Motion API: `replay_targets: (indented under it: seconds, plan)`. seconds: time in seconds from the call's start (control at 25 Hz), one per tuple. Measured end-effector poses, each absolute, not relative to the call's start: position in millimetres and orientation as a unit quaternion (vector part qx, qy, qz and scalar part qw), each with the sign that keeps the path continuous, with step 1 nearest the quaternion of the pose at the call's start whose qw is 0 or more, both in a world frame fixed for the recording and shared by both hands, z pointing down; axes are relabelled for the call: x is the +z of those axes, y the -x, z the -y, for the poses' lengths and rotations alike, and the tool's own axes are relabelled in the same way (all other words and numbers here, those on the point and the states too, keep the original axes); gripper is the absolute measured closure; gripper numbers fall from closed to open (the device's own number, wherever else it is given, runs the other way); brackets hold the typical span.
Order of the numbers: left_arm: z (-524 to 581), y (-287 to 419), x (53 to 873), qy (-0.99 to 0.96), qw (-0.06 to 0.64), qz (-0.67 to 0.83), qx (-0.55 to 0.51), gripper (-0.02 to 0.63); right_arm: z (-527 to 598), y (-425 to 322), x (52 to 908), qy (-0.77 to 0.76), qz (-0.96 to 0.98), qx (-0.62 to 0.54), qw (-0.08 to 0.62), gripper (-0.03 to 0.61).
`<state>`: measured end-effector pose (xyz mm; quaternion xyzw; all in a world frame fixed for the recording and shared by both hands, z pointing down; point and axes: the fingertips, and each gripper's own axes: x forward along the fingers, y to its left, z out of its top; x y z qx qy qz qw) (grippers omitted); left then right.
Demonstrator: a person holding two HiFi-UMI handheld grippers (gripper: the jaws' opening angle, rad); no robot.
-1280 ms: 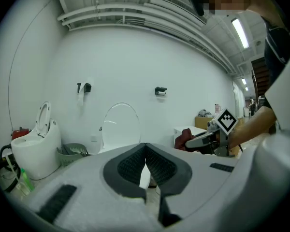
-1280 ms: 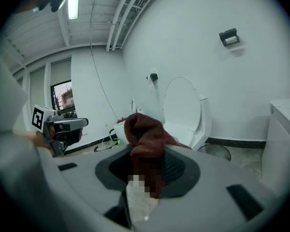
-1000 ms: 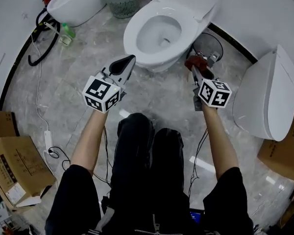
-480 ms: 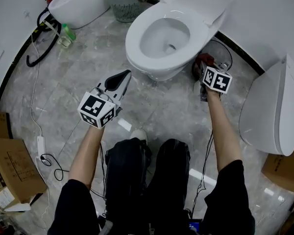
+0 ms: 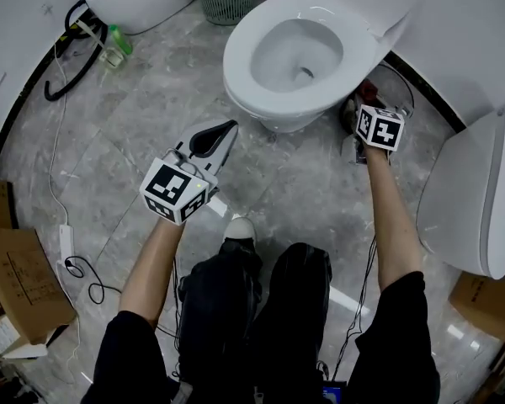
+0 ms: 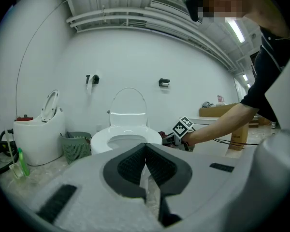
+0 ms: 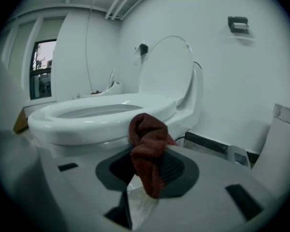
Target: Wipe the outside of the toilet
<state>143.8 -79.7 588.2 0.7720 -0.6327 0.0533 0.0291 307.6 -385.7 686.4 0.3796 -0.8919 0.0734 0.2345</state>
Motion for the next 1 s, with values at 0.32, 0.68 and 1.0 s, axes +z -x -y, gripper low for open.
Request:
replay_targets:
  seconds: [0.32, 0.68, 1.0]
  plan:
    - [74, -140, 598, -0.768, 0.038, 0.638, 0.048, 0.614, 347, -292, 686, -0.333, 0.908, 0.006, 0.253, 0.479]
    - [72, -146, 592, -0.766, 0.035, 0.641, 0.036, 0.614, 292, -278, 685, -0.286, 0.925, -0.007, 0.249, 0.482]
    - [54, -147, 601, -0.757, 0.042, 0.650, 0.045, 0.614, 231, -253, 688, -0.244, 0.941, 0.011, 0.236, 0.485]
